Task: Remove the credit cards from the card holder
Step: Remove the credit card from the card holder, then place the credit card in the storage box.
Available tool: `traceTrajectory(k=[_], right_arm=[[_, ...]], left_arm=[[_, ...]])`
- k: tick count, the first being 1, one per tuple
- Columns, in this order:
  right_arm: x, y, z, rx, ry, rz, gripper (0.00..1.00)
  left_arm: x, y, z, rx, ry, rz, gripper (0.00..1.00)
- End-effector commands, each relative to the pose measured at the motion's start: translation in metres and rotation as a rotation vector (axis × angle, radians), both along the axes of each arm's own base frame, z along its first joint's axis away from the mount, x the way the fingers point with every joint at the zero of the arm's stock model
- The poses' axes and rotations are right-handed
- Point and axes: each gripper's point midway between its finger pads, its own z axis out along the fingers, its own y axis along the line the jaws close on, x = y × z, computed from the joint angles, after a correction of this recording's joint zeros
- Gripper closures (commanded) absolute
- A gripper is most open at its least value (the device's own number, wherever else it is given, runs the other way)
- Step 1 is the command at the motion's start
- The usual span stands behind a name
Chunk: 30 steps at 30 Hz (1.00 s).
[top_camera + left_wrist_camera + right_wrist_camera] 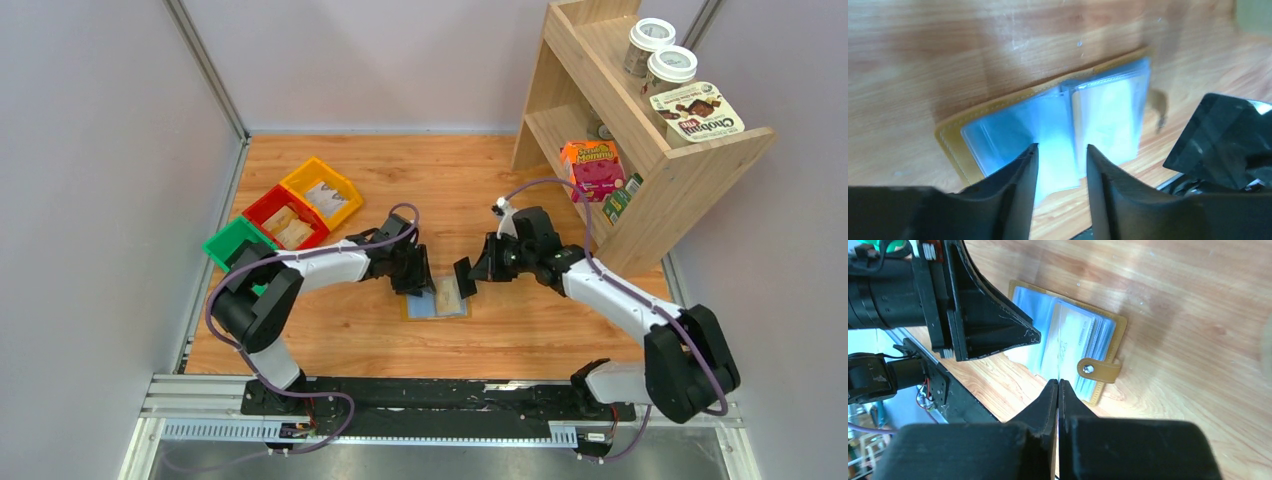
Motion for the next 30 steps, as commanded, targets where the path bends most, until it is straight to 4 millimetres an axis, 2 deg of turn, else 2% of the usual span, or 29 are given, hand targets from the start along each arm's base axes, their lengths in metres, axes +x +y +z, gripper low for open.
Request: traceTrajectory(k=[1, 2, 4, 7, 8, 12, 15, 18, 20, 27, 30], right_arm=[[0.015, -0.006, 0.051, -0.053, -0.237, 0.014, 1.00], [0.016, -0.006, 0.060, -0.068, -0.285, 0.017, 1.00], [0.017, -0.003, 0.078, -0.097, -0.393, 0.035, 1.00], [0.014, 0.005, 0.105, -0.138, -0.559, 0.075, 1.00], [0.008, 0.012, 0.113, -0.155, -0.621, 0.107, 1.00], [0.001, 0.025, 0.146, -0.271, -0.896, 0.162, 1.00], [-0.005, 0.036, 0.162, -0.352, -1.047, 0.186, 1.00], [-0.011, 0.047, 0.166, -0.447, -1.148, 0.220, 1.00], [-0.014, 0.053, 0.166, -0.507, -1.200, 0.228, 1.00], [-0.019, 0.072, 0.169, -0.652, -1.340, 0.237, 1.00], [-0.020, 0.079, 0.172, -0.703, -1.391, 0.252, 1.00]], left_arm=[[0.033, 0.007, 0.066, -0.021, -0.155, 0.054, 0.47], [0.039, 0.005, 0.081, -0.041, -0.189, 0.061, 0.28], [0.046, 0.013, 0.108, -0.063, -0.240, 0.095, 0.20], [0.050, 0.033, 0.141, -0.089, -0.298, 0.158, 0.20], [0.049, 0.036, 0.146, -0.093, -0.302, 0.167, 0.19], [0.041, 0.056, 0.175, -0.131, -0.321, 0.224, 0.22], [0.030, 0.065, 0.199, -0.185, -0.322, 0.248, 0.22], [0.022, 0.072, 0.225, -0.249, -0.335, 0.301, 0.21], [0.016, 0.070, 0.237, -0.300, -0.324, 0.313, 0.21], [0.007, 0.060, 0.250, -0.380, -0.257, 0.319, 0.21], [0.006, 0.061, 0.248, -0.382, -0.236, 0.337, 0.21]])
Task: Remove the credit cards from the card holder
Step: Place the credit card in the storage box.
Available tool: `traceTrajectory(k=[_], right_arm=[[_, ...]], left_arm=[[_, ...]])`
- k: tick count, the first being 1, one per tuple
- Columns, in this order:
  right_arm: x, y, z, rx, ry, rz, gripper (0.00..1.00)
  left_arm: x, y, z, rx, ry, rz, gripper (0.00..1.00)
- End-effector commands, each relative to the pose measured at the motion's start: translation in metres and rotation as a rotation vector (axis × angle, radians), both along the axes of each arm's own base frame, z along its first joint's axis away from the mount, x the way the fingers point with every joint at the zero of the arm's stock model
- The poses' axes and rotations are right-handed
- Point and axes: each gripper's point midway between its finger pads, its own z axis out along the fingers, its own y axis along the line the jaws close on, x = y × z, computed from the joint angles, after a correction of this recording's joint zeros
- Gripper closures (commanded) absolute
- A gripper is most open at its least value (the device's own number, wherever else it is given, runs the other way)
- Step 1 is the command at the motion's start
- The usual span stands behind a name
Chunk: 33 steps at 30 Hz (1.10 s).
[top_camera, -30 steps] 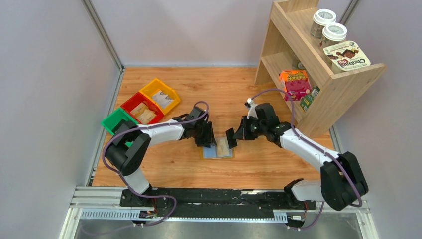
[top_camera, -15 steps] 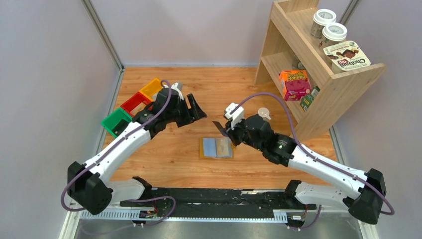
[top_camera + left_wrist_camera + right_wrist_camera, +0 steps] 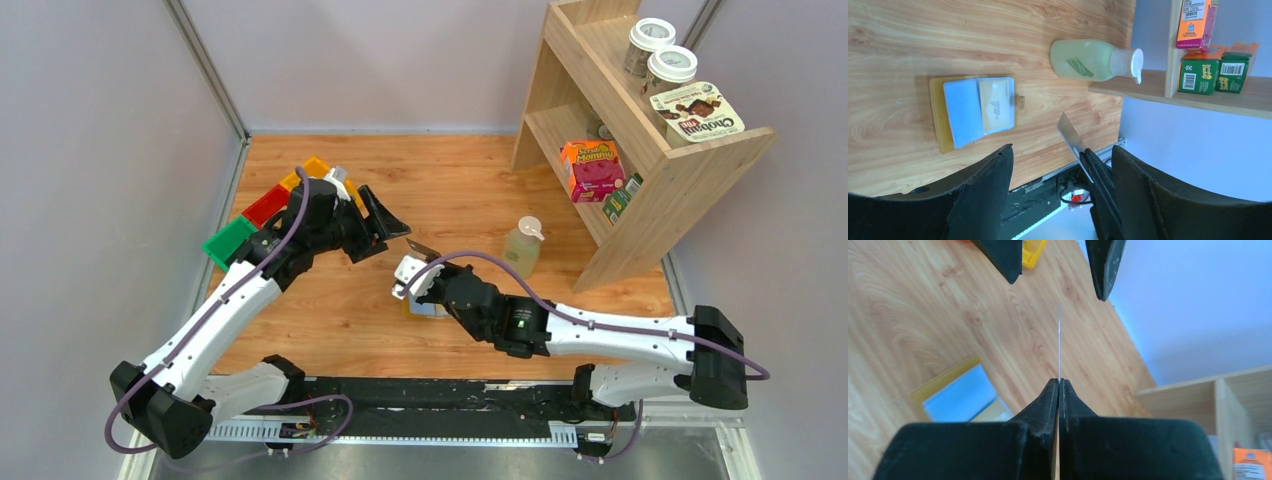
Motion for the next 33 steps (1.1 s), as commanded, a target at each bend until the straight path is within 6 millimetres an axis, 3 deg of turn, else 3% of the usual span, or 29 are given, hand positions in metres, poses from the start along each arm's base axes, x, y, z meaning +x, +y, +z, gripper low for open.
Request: traceTrajectory(k=[1, 7, 11, 15, 16, 18, 19, 22, 23, 27, 31, 33], right_arm=[[0.011, 0.003, 0.036, -0.002, -0.171, -0.069, 1.00], [0.008, 0.015, 0.039, -0.021, -0.222, -0.061, 1.00], [0.005, 0.021, 0.039, -0.027, -0.245, -0.055, 1.00], [0.005, 0.024, 0.037, -0.033, -0.251, -0.053, 1.00], [0.005, 0.025, 0.035, -0.032, -0.248, -0.054, 1.00], [0.005, 0.025, 0.036, 0.000, -0.228, -0.062, 0.96], [0.004, 0.024, 0.038, 0.023, -0.215, -0.066, 0.90], [0.002, 0.021, 0.040, 0.096, -0.140, -0.073, 0.53], [0.004, 0.017, 0.039, 0.123, -0.105, -0.083, 0.45], [0.013, -0.007, 0.037, 0.240, 0.059, -0.110, 0.27], [0.023, -0.036, 0.021, 0.361, 0.249, -0.185, 0.00], [0.028, -0.051, 0.014, 0.408, 0.307, -0.214, 0.00]], left_arm=[[-0.005, -0.005, 0.013, -0.065, 0.039, 0.007, 0.21], [-0.006, -0.016, 0.010, -0.135, 0.080, -0.012, 0.31], [-0.003, -0.017, 0.008, -0.136, 0.087, -0.004, 0.44], [0.001, -0.017, 0.006, -0.130, 0.084, 0.007, 0.70], [0.000, -0.018, 0.005, -0.130, 0.084, 0.003, 0.87], [0.003, -0.016, 0.004, -0.116, 0.059, 0.002, 1.00], [0.005, -0.014, 0.003, -0.101, 0.042, 0.010, 1.00], [0.009, -0.010, -0.003, -0.051, -0.036, -0.008, 1.00], [0.013, -0.009, 0.001, -0.050, -0.079, -0.005, 1.00], [0.022, 0.006, -0.010, 0.031, -0.203, 0.011, 1.00], [0.030, 0.024, -0.022, 0.118, -0.286, 0.041, 1.00], [0.035, 0.034, -0.027, 0.161, -0.328, 0.049, 1.00]])
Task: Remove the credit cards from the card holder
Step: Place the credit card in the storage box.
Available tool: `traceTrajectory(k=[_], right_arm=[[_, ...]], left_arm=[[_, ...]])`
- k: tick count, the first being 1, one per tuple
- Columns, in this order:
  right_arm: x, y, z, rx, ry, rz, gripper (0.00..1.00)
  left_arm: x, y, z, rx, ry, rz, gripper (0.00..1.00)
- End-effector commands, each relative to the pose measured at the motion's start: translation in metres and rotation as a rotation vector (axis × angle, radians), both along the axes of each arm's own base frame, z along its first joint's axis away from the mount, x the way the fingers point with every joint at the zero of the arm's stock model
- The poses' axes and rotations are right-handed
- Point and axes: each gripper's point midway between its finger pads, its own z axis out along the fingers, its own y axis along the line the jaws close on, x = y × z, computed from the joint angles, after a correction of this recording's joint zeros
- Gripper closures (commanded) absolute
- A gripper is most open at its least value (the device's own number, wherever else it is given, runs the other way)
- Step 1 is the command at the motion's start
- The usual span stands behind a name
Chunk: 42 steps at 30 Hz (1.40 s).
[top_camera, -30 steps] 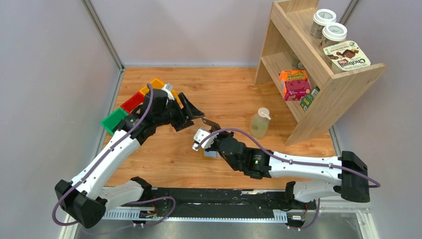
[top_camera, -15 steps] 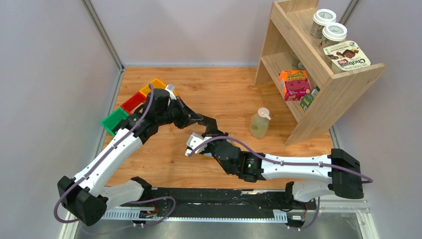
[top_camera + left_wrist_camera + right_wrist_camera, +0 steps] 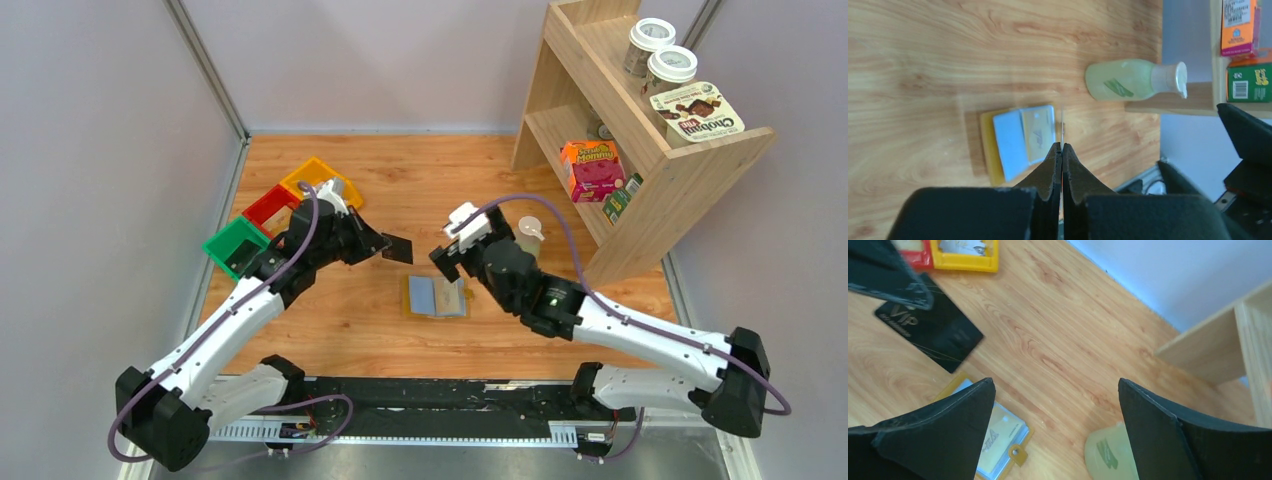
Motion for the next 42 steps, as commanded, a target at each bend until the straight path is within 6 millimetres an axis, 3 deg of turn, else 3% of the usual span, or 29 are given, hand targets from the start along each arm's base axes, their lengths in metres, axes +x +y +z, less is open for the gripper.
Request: traceTrajectory(k=[1, 5, 9, 13, 15, 17, 23, 25, 31, 35, 42], right_arm=[[-0.003, -0.018, -0.009, 0.229, 0.222, -0.036, 0.00], [0.001, -0.031, -0.018, 0.310, 0.342, -0.087, 0.00], [-0.003, -0.035, -0.027, 0.337, 0.421, -0.081, 0.00], [-0.018, -0.025, -0.033, 0.345, 0.485, 0.002, 0.00], [-0.026, -0.018, -0.033, 0.351, 0.510, 0.058, 0.00], [-0.033, -0.014, -0.033, 0.363, 0.523, 0.100, 0.00], [-0.039, -0.016, -0.030, 0.385, 0.505, 0.128, 0.00], [-0.040, -0.017, -0.029, 0.394, 0.497, 0.135, 0.00], [-0.041, -0.021, -0.025, 0.406, 0.474, 0.137, 0.00], [-0.042, -0.024, -0.026, 0.406, 0.465, 0.133, 0.00], [-0.041, -0.024, -0.026, 0.408, 0.460, 0.136, 0.00]], left_arm=[[0.026, 0.024, 0.020, 0.085, -0.226, 0.052, 1.00], [0.036, 0.052, 0.008, 0.161, -0.268, 0.108, 1.00], [0.041, 0.103, 0.000, 0.259, -0.269, 0.231, 1.00], [0.039, 0.172, 0.000, 0.353, -0.238, 0.436, 1.00], [0.030, 0.224, -0.004, 0.413, -0.159, 0.620, 1.00], [0.019, 0.258, -0.009, 0.445, -0.097, 0.733, 1.00], [0.009, 0.316, -0.013, 0.521, -0.017, 0.901, 1.00], [0.016, 0.328, -0.013, 0.525, -0.016, 0.918, 1.00], [0.053, 0.344, -0.045, 0.456, 0.046, 0.852, 1.00], [0.071, 0.341, -0.066, 0.404, 0.083, 0.781, 1.00], [0.093, 0.337, -0.084, 0.358, 0.058, 0.724, 1.00]])
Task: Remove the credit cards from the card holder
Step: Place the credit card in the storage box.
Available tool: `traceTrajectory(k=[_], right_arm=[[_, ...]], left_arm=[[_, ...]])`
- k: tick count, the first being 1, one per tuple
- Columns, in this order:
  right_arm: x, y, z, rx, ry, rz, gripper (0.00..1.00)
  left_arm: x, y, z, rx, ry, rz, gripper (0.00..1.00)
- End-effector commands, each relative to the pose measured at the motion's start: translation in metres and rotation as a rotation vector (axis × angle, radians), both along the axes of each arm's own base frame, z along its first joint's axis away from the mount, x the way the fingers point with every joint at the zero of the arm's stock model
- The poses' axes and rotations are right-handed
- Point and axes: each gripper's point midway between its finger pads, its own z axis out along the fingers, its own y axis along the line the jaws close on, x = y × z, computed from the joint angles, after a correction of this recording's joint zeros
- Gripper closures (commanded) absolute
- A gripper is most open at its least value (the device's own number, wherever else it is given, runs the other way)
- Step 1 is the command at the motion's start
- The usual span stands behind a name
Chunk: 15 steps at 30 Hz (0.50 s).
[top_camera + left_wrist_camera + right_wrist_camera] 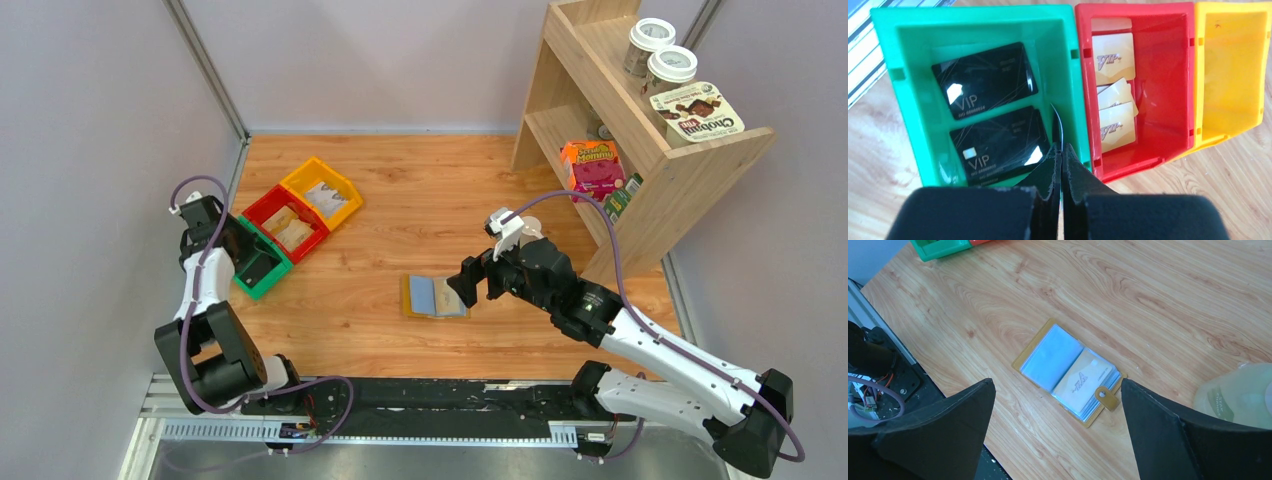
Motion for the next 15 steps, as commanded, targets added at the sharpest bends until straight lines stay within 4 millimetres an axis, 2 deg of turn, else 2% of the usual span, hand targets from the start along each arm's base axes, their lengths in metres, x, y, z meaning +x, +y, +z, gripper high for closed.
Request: traceTrajectory(k=[1, 4, 8, 12, 15], right_arm=[[0.003, 0.003, 0.015, 0.047, -0.042, -0.002, 0.00], [0.004, 0.003, 0.014, 0.044, -0.043, -0.003, 0.00], [0.004, 0.003, 0.013, 0.041, -0.039, -0.001, 0.00], [0.004, 0.003, 0.014, 0.036, -0.039, 0.000, 0.00], [0.004, 0.004, 0.013, 0.030, -0.036, 0.000, 0.00]], left_arm=[[0.029, 0.006, 0.014, 0.023, -0.103, -0.068, 1.00], [0.029, 0.010, 0.004, 0.032, -0.063, -0.067, 0.99], [0.026, 0.013, -0.005, 0.032, -0.005, -0.062, 0.91], [0.018, 0.017, 0.000, 0.071, 0.008, -0.050, 0.78], [0.009, 0.025, 0.002, 0.117, 0.045, -0.025, 0.63]])
